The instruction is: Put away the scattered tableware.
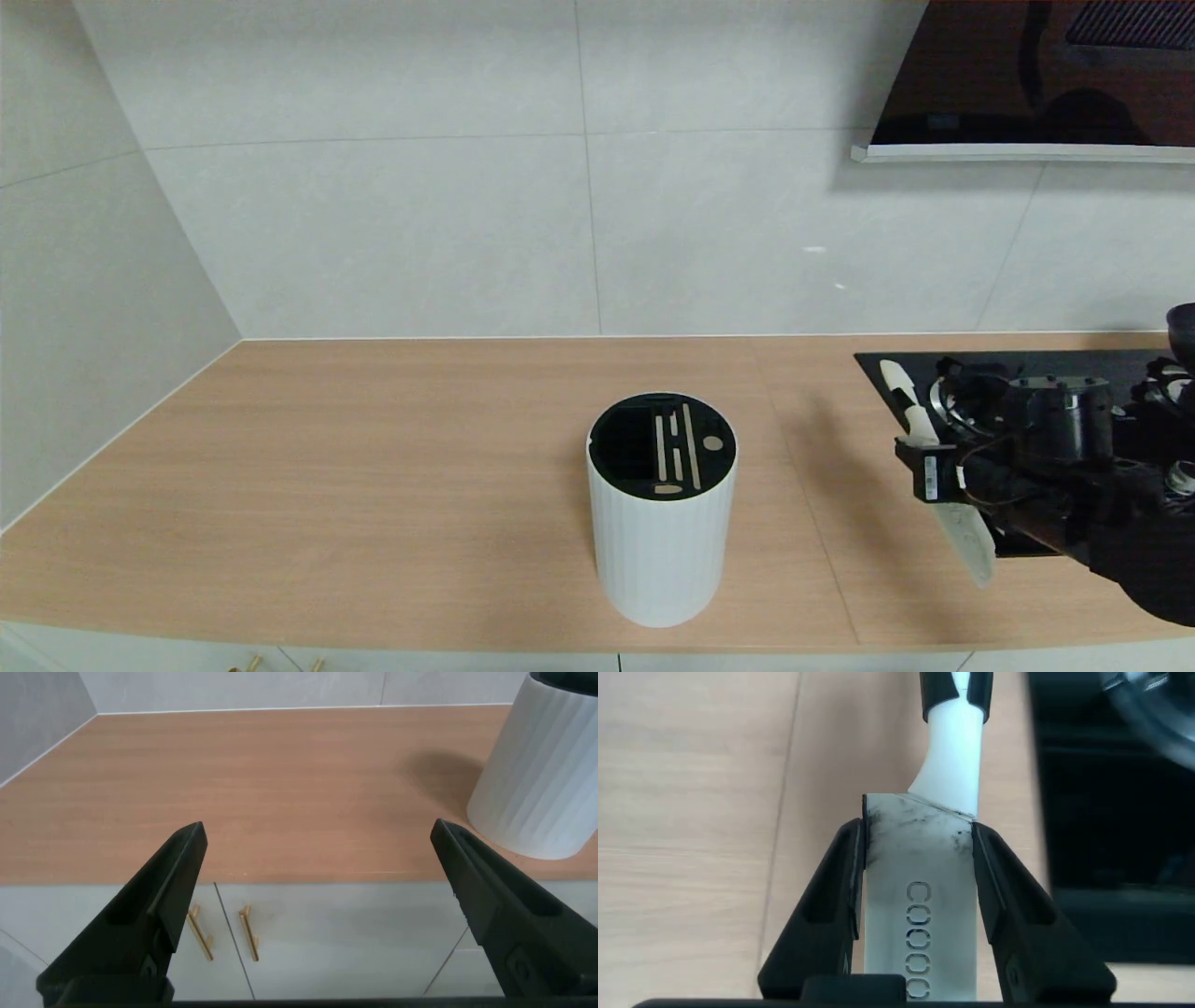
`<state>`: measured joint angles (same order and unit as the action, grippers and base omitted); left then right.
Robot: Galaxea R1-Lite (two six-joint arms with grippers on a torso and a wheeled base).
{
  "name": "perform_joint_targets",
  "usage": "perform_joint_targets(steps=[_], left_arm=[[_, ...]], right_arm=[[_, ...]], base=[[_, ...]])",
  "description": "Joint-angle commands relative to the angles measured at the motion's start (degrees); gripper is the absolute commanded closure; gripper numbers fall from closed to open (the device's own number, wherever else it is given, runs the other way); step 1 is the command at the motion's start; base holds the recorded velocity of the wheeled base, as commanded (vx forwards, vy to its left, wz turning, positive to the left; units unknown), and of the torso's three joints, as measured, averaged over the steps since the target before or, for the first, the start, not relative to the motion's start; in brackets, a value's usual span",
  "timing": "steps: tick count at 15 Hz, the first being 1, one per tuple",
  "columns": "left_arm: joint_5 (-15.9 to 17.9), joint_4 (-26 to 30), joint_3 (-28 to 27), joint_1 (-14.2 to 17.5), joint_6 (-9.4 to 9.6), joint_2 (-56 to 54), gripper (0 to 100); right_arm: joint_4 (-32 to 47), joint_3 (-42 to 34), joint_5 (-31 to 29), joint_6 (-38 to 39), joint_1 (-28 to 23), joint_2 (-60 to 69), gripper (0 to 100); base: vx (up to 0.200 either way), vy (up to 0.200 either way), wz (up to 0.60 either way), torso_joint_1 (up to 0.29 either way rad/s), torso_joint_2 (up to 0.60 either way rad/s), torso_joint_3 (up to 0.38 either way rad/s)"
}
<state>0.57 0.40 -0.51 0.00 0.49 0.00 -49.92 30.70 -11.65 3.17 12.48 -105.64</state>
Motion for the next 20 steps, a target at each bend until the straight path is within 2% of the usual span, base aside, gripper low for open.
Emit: perform_joint_targets(steps=[1,3,4,5,7,8,10,12,13,14,15,16,17,19,20], left_arm=[[0.22,-0.05,-2.48,0.00,-0.49,0.00,0],[1.89,1.27,-5.99,-0.18,-0.93,1.14,0],[4.52,1.88,-8.10,-1.23,0.04,4.57,0],[6.90,1.97,-13.46,-2.55,1.89,12.74,0],[9.62,1.62,-19.44,-4.31,3.56,22.41,0],[12.35,1.27,-26.47,-5.80,3.91,31.90,0],[14.63,1.27,-34.64,-6.24,3.73,45.18,0],[15.34,-1.90,-41.50,-6.94,3.82,57.13,0],[15.25,-5.32,-44.05,-9.76,3.29,63.11,0],[15.07,-9.46,-45.54,-12.48,2.06,67.76,0],[15.07,-11.48,-45.54,-13.45,1.27,69.61,0],[14.54,-16.57,-43.26,-16.17,-1.89,73.04,0],[14.72,-21.67,-40.80,-17.31,-5.59,75.85,0],[14.19,-30.72,-41.06,-18.72,-10.68,80.24,0],[14.19,-33.98,-40.97,-21.09,-15.08,81.12,0]], right_arm=[[1.14,-0.11,0.05,0.08,1.14,8.52,100],[4.83,0.24,-0.04,0.08,3.34,12.74,100],[6.77,1.21,-0.04,0.08,4.74,14.85,100],[9.67,3.67,-0.04,0.08,6.15,16.79,100],[13.71,8.94,-0.12,0.08,7.56,17.14,100],[18.81,14.57,-0.12,0.08,9.31,17.31,100],[21.18,18.61,-0.12,0.08,12.83,17.14,100],[21.09,20.28,-0.12,0.08,16.52,17.23,100],[21.27,21.34,-0.12,0.08,17.75,17.05,100],[21.27,21.60,-0.12,0.08,18.54,16.87,100],[21.27,21.69,-0.04,0.08,18.89,16.79,100],[21.18,21.77,0.05,0.17,19.86,15.56,100],[20.83,21.16,-0.12,0.79,20.39,14.06,100],[20.74,20.90,-0.30,1.49,23.20,13.97,100],[20.65,20.72,-0.39,2.63,25.31,14.15,100]], base=[[0.000,0.000,0.00,0.000,0.00,0.000],[0.000,0.000,0.00,0.000,0.00,0.000],[0.000,0.000,0.00,0.000,0.00,0.000],[0.000,0.000,0.00,0.000,0.00,0.000],[0.000,0.000,0.00,0.000,0.00,0.000],[0.000,0.000,0.00,0.000,0.00,0.000],[0.000,0.000,0.00,0.000,0.00,0.000],[0.000,0.000,0.00,0.000,0.00,0.000],[0.000,0.000,0.00,0.000,0.00,0.000],[0.000,0.000,0.00,0.000,0.00,0.000],[0.000,0.000,0.00,0.000,0.00,0.000],[0.000,0.000,0.00,0.000,0.00,0.000],[0.000,0.000,0.00,0.000,0.00,0.000],[0.000,0.000,0.00,0.000,0.00,0.000],[0.000,0.000,0.00,0.000,0.00,0.000]])
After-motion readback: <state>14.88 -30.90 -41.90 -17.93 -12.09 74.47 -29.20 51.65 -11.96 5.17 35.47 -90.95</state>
